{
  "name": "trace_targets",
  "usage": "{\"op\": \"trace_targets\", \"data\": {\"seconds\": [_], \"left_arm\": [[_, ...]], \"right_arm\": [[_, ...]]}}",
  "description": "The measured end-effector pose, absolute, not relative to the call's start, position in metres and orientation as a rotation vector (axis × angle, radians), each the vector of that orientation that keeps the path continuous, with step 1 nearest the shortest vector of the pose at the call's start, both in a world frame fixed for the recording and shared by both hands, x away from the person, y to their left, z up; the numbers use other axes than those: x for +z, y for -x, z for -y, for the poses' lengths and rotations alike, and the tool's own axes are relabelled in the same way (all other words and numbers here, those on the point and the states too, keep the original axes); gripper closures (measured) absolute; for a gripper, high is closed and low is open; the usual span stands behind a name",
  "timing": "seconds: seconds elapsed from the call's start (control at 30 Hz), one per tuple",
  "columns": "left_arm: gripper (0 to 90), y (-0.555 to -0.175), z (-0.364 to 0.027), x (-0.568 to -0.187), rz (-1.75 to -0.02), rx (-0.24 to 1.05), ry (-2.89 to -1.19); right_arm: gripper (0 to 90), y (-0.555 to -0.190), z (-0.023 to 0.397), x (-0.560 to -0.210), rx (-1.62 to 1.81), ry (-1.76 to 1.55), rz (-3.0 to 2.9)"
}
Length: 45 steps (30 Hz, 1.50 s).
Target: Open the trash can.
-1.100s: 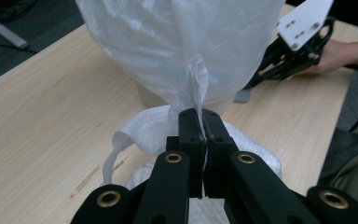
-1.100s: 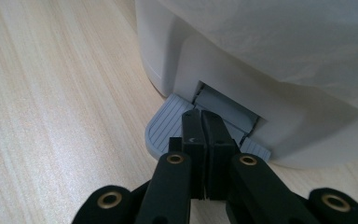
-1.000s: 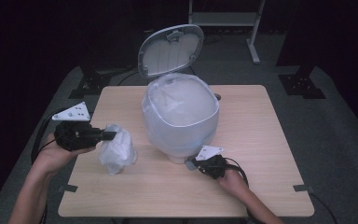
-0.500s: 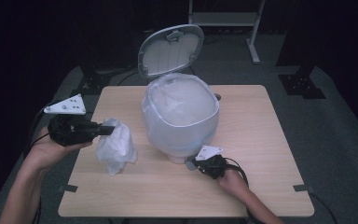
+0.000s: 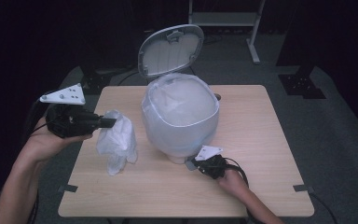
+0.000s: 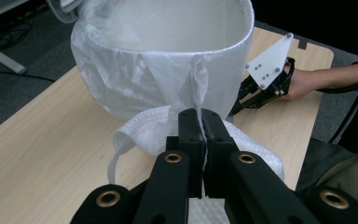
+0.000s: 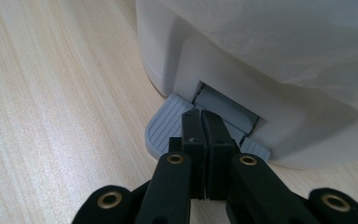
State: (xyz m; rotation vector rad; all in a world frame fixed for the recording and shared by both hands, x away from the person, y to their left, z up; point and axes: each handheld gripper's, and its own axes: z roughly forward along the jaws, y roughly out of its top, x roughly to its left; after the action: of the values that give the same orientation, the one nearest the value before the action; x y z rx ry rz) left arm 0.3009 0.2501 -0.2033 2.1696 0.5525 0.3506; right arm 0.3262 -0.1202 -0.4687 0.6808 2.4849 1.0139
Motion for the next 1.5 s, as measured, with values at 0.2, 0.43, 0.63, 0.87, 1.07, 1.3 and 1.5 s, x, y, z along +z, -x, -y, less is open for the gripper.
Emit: {"op": "trace_targets", "data": {"seconds": [0.2, 0.43, 0.63, 0.87, 1.07, 1.3, 1.5], "left_arm": [[88.6, -0.301, -0.246, -0.189, -0.539, 0.355, -2.158], [88.6, -0.301, -0.239, -0.176, -0.527, 0.361, -2.167], [88.6, -0.302, -0.235, -0.170, -0.515, 0.360, -2.167], [88.6, -0.307, -0.232, -0.161, -0.509, 0.354, -2.159], [88.6, -0.311, -0.228, -0.153, -0.501, 0.352, -2.156], [88.6, -0.312, -0.221, -0.139, -0.482, 0.368, -2.154], [88.7, -0.315, -0.212, -0.128, -0.462, 0.373, -2.148]], "right_arm": [[88.4, -0.327, 0.120, -0.469, 1.016, -0.681, -2.488], [88.4, -0.327, 0.121, -0.469, 1.021, -0.679, -2.489], [88.4, -0.327, 0.121, -0.469, 1.020, -0.679, -2.487], [88.5, -0.327, 0.121, -0.469, 1.022, -0.678, -2.491], [88.4, -0.327, 0.121, -0.469, 1.029, -0.682, -2.490], [88.4, -0.327, 0.122, -0.469, 1.029, -0.682, -2.490], [88.4, -0.328, 0.122, -0.469, 1.030, -0.683, -2.491]]}}
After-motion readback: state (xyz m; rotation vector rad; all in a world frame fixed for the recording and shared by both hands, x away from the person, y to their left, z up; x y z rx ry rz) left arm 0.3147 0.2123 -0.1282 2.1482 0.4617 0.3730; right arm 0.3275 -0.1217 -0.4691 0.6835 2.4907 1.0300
